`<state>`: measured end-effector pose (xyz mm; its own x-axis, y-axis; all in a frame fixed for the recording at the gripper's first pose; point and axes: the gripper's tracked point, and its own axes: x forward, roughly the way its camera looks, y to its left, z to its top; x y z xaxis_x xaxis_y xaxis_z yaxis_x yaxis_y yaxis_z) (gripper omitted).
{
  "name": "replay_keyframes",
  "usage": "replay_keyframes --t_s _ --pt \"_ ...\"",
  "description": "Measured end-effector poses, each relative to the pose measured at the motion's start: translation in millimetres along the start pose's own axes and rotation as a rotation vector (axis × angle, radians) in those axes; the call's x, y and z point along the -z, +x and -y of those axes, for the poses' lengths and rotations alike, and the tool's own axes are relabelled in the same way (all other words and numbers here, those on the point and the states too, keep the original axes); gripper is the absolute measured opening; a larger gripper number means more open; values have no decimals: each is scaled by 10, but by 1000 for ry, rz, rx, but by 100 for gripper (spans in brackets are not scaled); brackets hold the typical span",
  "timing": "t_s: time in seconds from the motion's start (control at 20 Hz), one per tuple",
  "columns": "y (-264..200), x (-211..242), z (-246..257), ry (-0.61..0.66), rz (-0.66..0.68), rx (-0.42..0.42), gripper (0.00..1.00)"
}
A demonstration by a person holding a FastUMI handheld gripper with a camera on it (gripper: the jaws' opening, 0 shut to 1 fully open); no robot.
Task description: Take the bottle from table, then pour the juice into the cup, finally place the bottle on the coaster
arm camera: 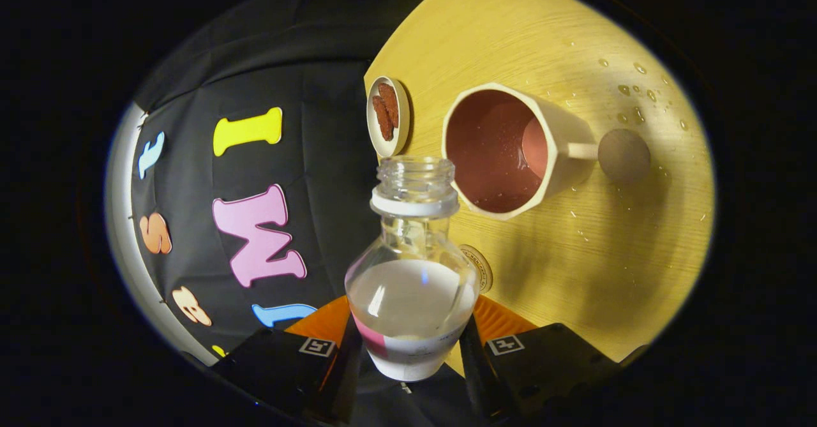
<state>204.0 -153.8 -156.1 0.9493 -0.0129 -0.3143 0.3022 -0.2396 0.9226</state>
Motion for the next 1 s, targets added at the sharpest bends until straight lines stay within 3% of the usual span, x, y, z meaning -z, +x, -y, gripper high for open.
replay_keyframes --t_s 1.0 --pt "145 48 -289 439 -20 23 71"
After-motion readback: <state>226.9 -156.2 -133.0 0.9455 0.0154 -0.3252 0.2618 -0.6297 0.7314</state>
